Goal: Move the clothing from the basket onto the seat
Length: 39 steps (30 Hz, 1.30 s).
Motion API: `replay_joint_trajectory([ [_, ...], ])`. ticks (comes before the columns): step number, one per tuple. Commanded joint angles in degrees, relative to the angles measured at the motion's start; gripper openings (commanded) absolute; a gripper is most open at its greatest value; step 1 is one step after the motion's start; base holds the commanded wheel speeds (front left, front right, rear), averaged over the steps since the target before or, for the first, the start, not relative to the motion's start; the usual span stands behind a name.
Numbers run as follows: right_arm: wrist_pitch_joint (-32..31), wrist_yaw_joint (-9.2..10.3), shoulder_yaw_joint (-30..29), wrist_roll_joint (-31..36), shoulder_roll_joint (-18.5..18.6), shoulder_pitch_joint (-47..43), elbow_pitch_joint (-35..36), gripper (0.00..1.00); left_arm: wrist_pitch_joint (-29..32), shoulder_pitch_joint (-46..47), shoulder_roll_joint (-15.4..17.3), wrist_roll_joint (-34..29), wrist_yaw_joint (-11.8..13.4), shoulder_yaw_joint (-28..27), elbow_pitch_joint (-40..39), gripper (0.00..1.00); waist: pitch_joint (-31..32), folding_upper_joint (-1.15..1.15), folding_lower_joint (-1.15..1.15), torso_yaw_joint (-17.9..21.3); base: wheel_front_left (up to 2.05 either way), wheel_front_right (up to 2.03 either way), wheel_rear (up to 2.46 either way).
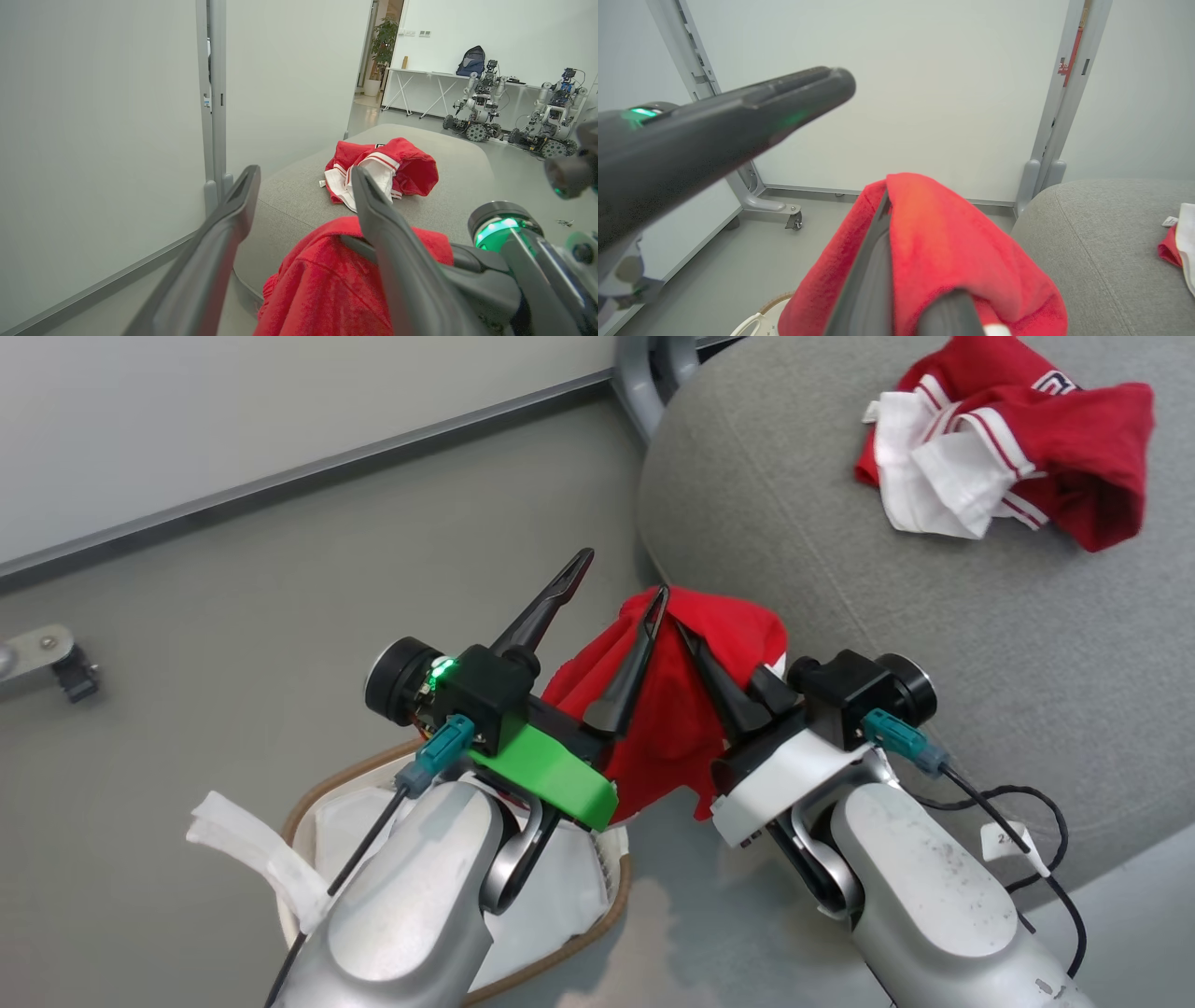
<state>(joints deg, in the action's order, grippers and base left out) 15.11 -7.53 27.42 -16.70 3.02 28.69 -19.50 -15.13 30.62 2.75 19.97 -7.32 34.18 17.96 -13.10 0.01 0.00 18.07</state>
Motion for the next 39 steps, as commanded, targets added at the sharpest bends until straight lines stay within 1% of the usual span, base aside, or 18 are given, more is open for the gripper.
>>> replay_joint_trajectory([
  [1,0.1,0.08,-0.5,-0.1,0.0,-0.9,0.5,0.00,0.0,0.3,0.4,-1.0,-0.1,-0.1,0.7,1.00,-1.1,-0.01,0.00,6.0,0.00,0.00,0.00],
  [7,0.1,0.08,-2.4,-0.4,-0.1,-2.6,2.1,0.00,0.0,-1.3,2.0,-2.1,-0.2,-0.2,2.5,1.00,-1.5,-0.01,0.00,10.3,0.00,0.00,0.00],
  [8,0.1,0.08,-2.9,-0.8,0.0,-3.2,2.9,0.00,0.0,-2.1,2.5,-2.1,-0.2,-0.2,2.7,1.00,-1.5,-0.01,0.00,11.9,0.00,0.00,0.00],
  [10,0.1,0.08,-3.4,-1.1,0.0,-3.9,3.4,0.00,0.0,-2.8,2.8,-1.4,-0.2,-0.2,2.7,1.00,-1.6,-0.01,0.00,13.1,0.00,0.00,0.00],
  [20,0.1,0.08,-9.5,0.7,0.0,-7.3,7.0,0.00,0.0,-1.6,3.3,0.5,-0.2,3.2,3.7,1.00,-3.0,-0.01,0.00,14.0,0.00,0.00,0.00],
  [26,0.1,0.08,-11.9,1.2,0.0,-7.8,8.3,0.00,0.0,-1.2,3.8,1.2,-0.2,3.9,3.6,1.00,-3.9,-0.01,0.00,14.1,0.00,0.00,0.00],
  [31,0.1,0.08,-13.6,2.8,0.5,-4.4,8.3,0.00,0.0,-1.1,5.2,0.4,-0.2,3.4,3.1,1.00,-5.0,-0.01,0.00,14.0,0.00,0.00,0.00],
  [35,0.1,0.08,-14.2,4.3,2.9,0.6,7.7,0.00,0.0,-2.6,6.0,0.0,-0.2,2.2,2.6,1.00,-6.1,-0.01,0.00,14.0,0.00,0.00,0.00],
  [39,0.1,0.08,-14.0,5.2,6.2,7.2,6.9,0.00,0.0,-3.2,7.4,-0.6,-0.2,1.6,2.5,1.00,-7.6,-0.01,0.00,14.0,0.00,0.00,0.00],
])
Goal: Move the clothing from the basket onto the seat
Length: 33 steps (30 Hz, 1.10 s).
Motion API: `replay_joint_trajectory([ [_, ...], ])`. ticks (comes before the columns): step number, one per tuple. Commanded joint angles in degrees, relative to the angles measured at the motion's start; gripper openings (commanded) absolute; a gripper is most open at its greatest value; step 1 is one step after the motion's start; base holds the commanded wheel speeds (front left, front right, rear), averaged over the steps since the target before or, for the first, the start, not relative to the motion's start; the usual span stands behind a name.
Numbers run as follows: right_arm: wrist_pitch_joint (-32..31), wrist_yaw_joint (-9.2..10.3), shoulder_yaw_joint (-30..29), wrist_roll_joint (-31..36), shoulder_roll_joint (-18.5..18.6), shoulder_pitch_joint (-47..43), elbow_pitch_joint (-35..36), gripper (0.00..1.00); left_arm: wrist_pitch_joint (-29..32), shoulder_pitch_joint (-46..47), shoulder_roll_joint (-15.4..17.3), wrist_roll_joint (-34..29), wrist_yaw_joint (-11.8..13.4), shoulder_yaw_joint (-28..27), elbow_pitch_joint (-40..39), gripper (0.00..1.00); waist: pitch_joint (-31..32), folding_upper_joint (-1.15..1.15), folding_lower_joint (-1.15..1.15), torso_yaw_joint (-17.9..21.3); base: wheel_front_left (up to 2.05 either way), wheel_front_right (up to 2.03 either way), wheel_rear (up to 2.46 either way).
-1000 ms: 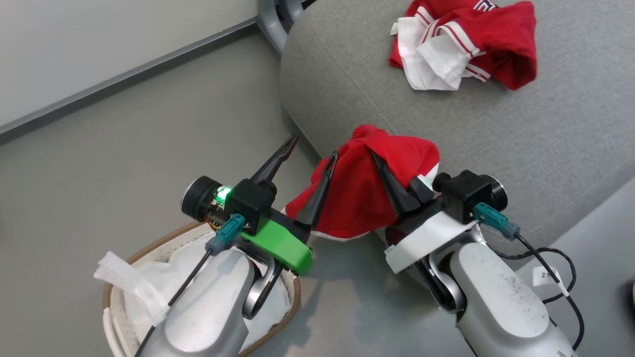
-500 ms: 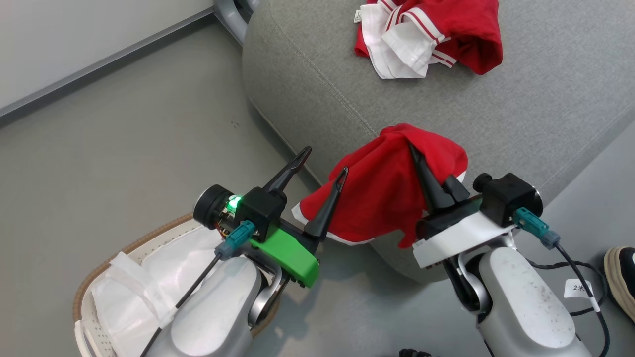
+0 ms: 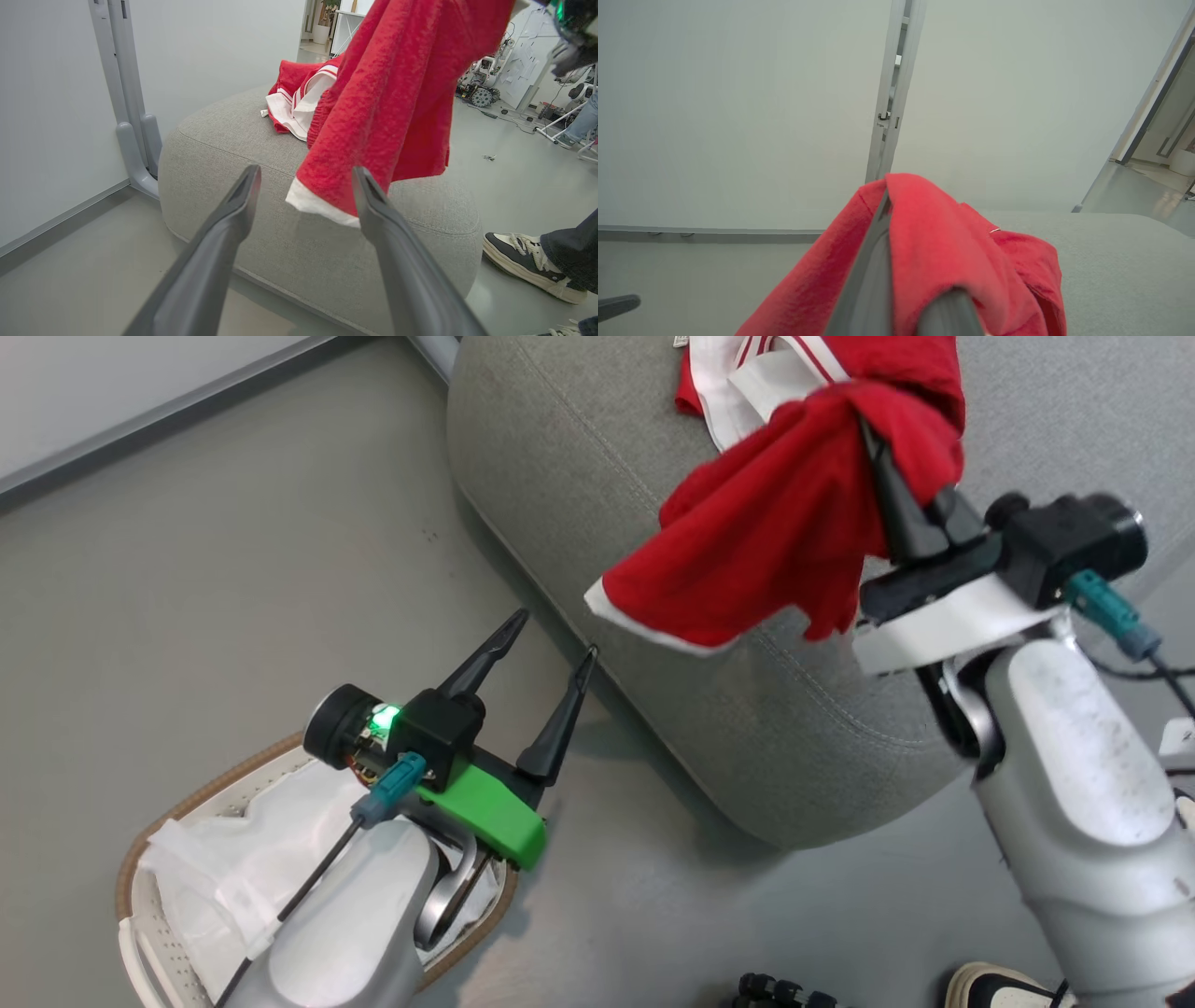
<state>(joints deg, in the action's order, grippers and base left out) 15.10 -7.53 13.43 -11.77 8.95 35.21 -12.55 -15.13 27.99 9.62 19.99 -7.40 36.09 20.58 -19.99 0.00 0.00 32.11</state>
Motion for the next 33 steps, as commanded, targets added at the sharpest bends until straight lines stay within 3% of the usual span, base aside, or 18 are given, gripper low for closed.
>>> replay_joint_trajectory([
  [1,0.1,0.08,0.0,0.3,1.1,2.7,-0.4,0.00,0.0,-0.7,0.8,-0.9,-0.1,-0.5,-0.3,1.00,-1.2,0.00,0.00,0.0,0.00,0.00,0.00],
  [9,0.1,0.08,-2.7,1.2,7.2,16.6,-4.3,0.00,0.0,-1.0,2.3,-1.8,-0.1,-2.0,-1.1,1.00,-5.5,0.00,0.00,-0.3,0.00,0.00,0.00],
  [15,0.1,0.08,-9.6,3.7,13.6,25.8,-8.8,0.00,0.0,1.7,3.2,-2.4,-0.1,-1.5,-1.3,1.00,-9.9,0.00,0.00,-2.8,0.00,0.00,0.00],
  [23,0.1,0.08,-17.9,7.7,19.0,32.0,-16.4,0.00,0.0,4.7,4.5,-3.1,-0.1,-0.6,-1.0,1.00,-15.4,0.00,0.00,-5.5,0.00,0.00,0.00],
  [28,0.0,0.08,-22.3,9.5,19.7,33.6,-20.2,0.00,0.0,6.9,4.9,-3.4,-0.1,1.1,-0.9,1.00,-18.4,0.00,0.00,-6.9,0.00,0.00,0.00],
  [33,0.0,0.08,-26.2,10.4,18.0,32.4,-23.3,0.00,0.0,9.3,5.1,-3.5,-0.1,1.8,-0.7,1.00,-21.5,0.00,0.00,-7.8,0.00,0.00,0.00],
])
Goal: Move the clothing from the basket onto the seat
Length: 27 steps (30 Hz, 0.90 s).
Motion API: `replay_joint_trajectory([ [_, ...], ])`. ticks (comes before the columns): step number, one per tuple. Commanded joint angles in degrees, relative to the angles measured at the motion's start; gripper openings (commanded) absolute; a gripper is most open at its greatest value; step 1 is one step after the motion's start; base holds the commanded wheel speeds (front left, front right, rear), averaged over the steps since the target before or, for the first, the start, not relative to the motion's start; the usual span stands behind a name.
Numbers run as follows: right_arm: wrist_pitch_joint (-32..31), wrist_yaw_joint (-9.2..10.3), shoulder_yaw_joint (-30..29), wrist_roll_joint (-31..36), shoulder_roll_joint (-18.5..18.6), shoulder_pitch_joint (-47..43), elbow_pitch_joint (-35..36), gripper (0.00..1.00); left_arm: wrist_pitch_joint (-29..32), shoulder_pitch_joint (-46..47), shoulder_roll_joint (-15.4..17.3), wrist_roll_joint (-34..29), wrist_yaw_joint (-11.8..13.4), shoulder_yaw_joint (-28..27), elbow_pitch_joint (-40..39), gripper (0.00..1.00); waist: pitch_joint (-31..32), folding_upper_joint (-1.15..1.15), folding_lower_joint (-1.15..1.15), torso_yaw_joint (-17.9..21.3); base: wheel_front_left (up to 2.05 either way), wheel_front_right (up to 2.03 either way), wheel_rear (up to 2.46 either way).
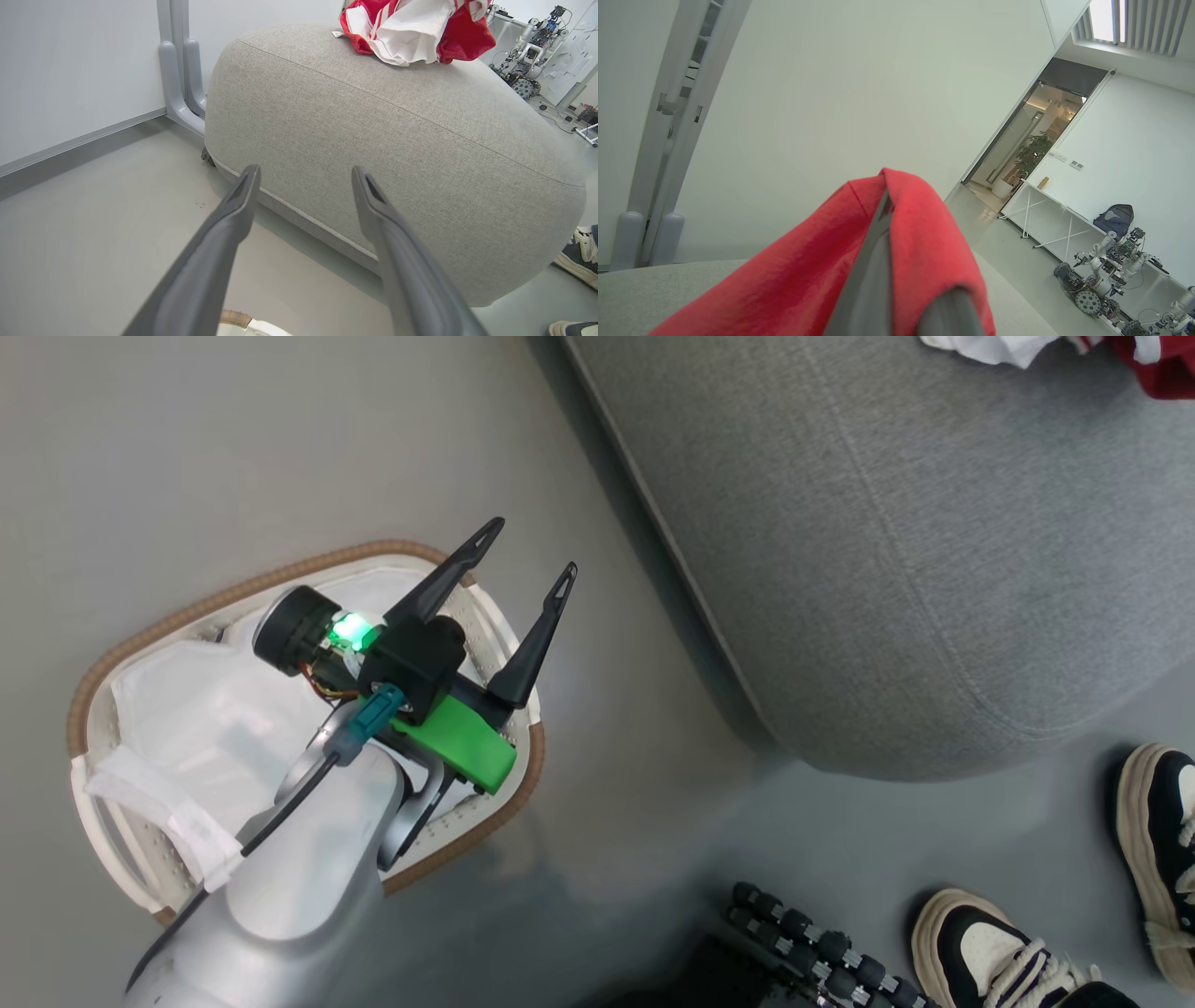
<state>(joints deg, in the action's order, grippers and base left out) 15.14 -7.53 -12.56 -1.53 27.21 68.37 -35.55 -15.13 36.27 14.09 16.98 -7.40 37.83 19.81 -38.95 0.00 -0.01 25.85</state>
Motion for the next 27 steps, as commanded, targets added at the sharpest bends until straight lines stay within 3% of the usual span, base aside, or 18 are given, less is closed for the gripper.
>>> replay_joint_trajectory([
  [1,0.0,0.08,-0.5,0.4,-0.7,-1.3,-0.8,0.00,0.0,1.3,0.7,-0.6,-0.1,0.1,0.1,1.00,-3.0,0.00,0.01,-1.7,0.00,0.00,0.00],
  [11,0.0,0.08,-6.3,1.0,-6.3,-7.8,-2.9,0.00,0.0,2.5,0.9,-0.6,0.2,0.0,0.7,1.00,-5.9,0.00,0.01,-2.7,0.00,0.00,0.00],
  [12,0.0,0.08,-6.9,1.0,-6.9,-8.6,-2.9,0.08,0.0,2.3,1.0,-0.5,0.3,0.0,0.7,1.00,-6.0,0.00,0.01,-2.7,0.00,0.00,0.00],
  [13,0.0,0.08,-7.5,1.0,-7.4,-9.4,-2.9,0.33,0.0,2.2,1.0,-0.5,0.3,-0.1,0.7,1.00,-6.1,0.00,0.01,-2.7,0.00,0.00,0.00],
  [14,0.0,0.08,-7.8,1.0,-7.8,-9.9,-2.6,0.51,0.0,2.2,1.1,-0.4,0.3,-0.2,0.7,1.00,-6.1,0.00,0.01,-2.7,0.00,0.00,0.00],
  [15,0.0,0.08,-8.1,0.9,-8.2,-10.5,-2.4,0.94,0.0,2.1,1.1,-0.4,0.3,-0.3,0.8,1.00,-6.1,0.00,0.01,-2.7,0.00,0.00,0.00],
  [16,0.0,0.08,-8.6,0.7,-8.6,-11.1,-2.2,1.00,0.0,2.1,1.1,-0.4,0.3,-0.4,0.8,1.00,-6.0,0.00,0.01,-2.6,0.00,0.00,0.00],
  [27,0.0,0.08,-9.6,0.5,-11.3,-19.3,1.7,1.00,0.0,1.0,-1.1,0.0,0.3,-1.7,0.4,1.00,-2.0,0.00,0.01,-3.4,0.00,0.00,0.00],
])
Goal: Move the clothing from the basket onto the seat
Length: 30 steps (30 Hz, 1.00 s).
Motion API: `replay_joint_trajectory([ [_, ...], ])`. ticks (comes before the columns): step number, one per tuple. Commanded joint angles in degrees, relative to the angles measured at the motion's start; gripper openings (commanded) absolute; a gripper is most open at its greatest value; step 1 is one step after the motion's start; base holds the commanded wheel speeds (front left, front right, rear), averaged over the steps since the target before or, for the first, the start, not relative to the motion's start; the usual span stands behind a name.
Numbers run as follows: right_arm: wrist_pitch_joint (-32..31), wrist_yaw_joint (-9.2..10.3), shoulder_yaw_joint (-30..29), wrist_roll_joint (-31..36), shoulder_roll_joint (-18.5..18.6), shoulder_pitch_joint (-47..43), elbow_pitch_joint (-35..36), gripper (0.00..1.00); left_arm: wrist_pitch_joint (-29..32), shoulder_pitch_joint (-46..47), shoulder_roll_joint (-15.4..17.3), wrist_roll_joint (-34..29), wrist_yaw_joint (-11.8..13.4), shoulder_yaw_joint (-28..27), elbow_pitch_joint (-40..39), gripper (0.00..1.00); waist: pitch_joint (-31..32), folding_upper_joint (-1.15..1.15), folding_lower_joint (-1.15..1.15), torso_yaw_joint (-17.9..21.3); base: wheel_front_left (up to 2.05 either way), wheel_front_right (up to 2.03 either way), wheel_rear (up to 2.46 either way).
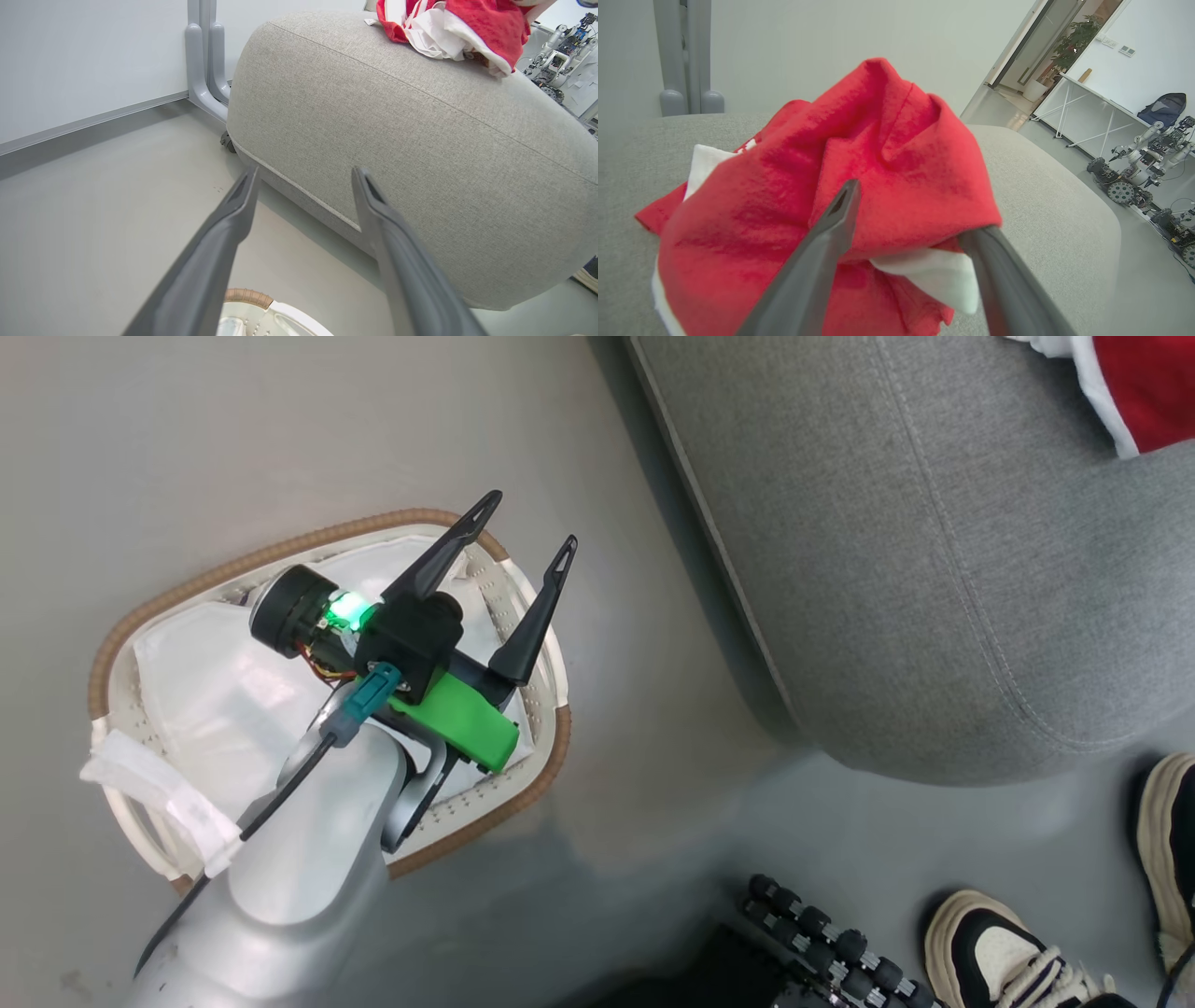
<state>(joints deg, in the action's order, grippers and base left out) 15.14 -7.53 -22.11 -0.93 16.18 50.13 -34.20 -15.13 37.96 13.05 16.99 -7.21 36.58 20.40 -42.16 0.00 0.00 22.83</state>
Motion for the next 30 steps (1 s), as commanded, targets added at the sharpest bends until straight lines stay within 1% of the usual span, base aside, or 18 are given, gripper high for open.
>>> replay_joint_trajectory([
  [1,0.0,0.08,0.1,-0.2,-0.5,-2.0,0.7,1.00,0.0,-1.0,-0.3,0.1,0.1,-0.6,-0.2,1.00,1.7,0.00,0.00,-0.5,0.00,0.00,0.00],
  [6,0.0,0.08,-0.4,-0.9,-2.1,-7.2,3.0,1.00,0.0,-2.4,-1.5,0.3,0.1,-2.4,-0.7,1.00,4.5,0.00,0.00,-1.5,0.00,0.00,0.00],
  [13,0.0,0.08,1.1,-0.2,-4.2,-13.5,6.8,1.00,0.0,-4.7,-3.4,-0.5,0.0,-5.8,-1.6,1.00,8.2,0.00,0.00,-4.0,0.00,0.00,0.00],
  [16,0.0,0.08,2.8,-0.4,-5.0,-15.2,8.1,1.00,0.0,-5.8,-4.3,-0.8,0.0,-7.8,-2.0,1.00,9.8,0.00,0.00,-5.4,0.00,0.00,0.00],
  [22,0.0,0.08,8.3,-1.9,-4.6,-15.9,8.6,1.00,0.0,-7.7,-6.1,-1.4,-0.1,-12.1,-1.8,1.00,12.8,0.00,0.00,-9.2,0.00,0.00,0.00],
  [30,0.0,0.08,15.1,-3.7,-4.4,-15.6,6.5,1.00,0.0,-11.0,-8.2,-1.4,-0.2,-17.6,0.4,1.00,17.6,0.00,0.00,-15.5,0.00,0.00,0.00],
])
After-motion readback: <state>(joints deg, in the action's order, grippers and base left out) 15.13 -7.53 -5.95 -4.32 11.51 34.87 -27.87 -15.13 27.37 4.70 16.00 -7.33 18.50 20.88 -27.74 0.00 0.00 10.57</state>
